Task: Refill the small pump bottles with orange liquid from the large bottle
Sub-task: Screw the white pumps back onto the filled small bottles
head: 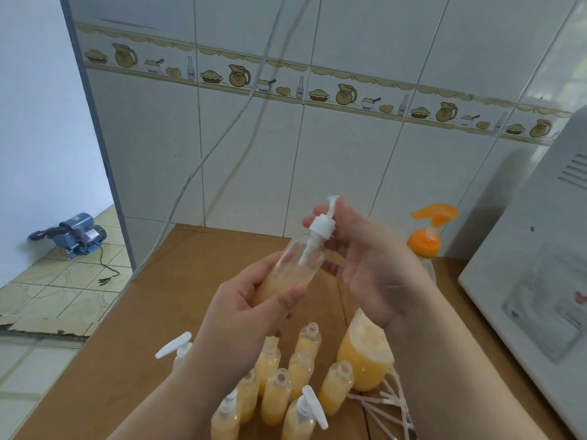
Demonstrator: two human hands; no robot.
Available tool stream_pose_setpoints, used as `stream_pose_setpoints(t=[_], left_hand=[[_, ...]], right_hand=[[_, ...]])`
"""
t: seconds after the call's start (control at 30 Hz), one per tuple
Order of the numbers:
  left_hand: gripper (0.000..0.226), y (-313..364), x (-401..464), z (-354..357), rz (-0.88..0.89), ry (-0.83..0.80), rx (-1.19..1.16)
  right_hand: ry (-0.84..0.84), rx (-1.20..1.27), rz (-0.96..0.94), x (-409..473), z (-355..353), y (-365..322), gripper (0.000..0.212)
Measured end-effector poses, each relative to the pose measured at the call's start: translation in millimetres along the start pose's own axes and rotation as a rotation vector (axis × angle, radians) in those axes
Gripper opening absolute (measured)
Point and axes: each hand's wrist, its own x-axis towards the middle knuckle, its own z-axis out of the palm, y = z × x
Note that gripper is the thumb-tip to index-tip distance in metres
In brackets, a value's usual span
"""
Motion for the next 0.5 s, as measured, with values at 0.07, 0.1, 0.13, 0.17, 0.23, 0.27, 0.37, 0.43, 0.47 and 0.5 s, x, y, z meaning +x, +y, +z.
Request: stream_pose_setpoints(t=[0.07,0.1,0.13,0.17,0.23,0.27,0.37,0.43,0.47,0.5], left_hand=[[0.032,1.2,1.2,0.5,-0.005,-0.003,-0.02],[0.032,2.1,1.3,1.1,0.013,-0.016,-0.018],[0.033,3.7,0.6,2.5,0.037,-0.031,-0.005],[0.035,5.2,-0.5,4.3,0.058,-0.042,0.018],[0.039,5.2,-1.4,7.9,0.061,-0.038,0.037],[0.039,4.7,-1.2,9.2,0.049,-0.028,0.029],[0.034,1.3,1.8,8.4,0.039,0.008,0.019],[0.034,1.2,1.6,7.3,0.069,0.012,0.042],[0.035,1.4,0.5,7.6,0.093,0.001,0.066],[0.037,2.1,-0.8,8.1,0.109,-0.011,0.093]], right_hand=[[-0.023,0.132,0.018,0.3,-2.6,-0.1,0.025],[-0.013,0.21,0.023,0.6,-1.1,2.8,0.023],[0.008,0.257,0.028,1.8,0.6,7.2,0.019],[0.038,0.271,0.027,2.5,3.0,11.2,0.021],[0.064,0.271,0.014,3.2,4.6,16.0,0.031],[0.059,0.305,0.005,2.4,2.2,16.9,0.031],[0.009,0.43,-0.004,0.1,-2.4,16.8,0.03],[0.045,0.391,0.001,0.6,-1.3,19.9,0.032],[0.068,0.353,0.0,0.7,0.5,21.4,0.036],[0.088,0.314,0.004,0.5,2.2,22.6,0.04]])
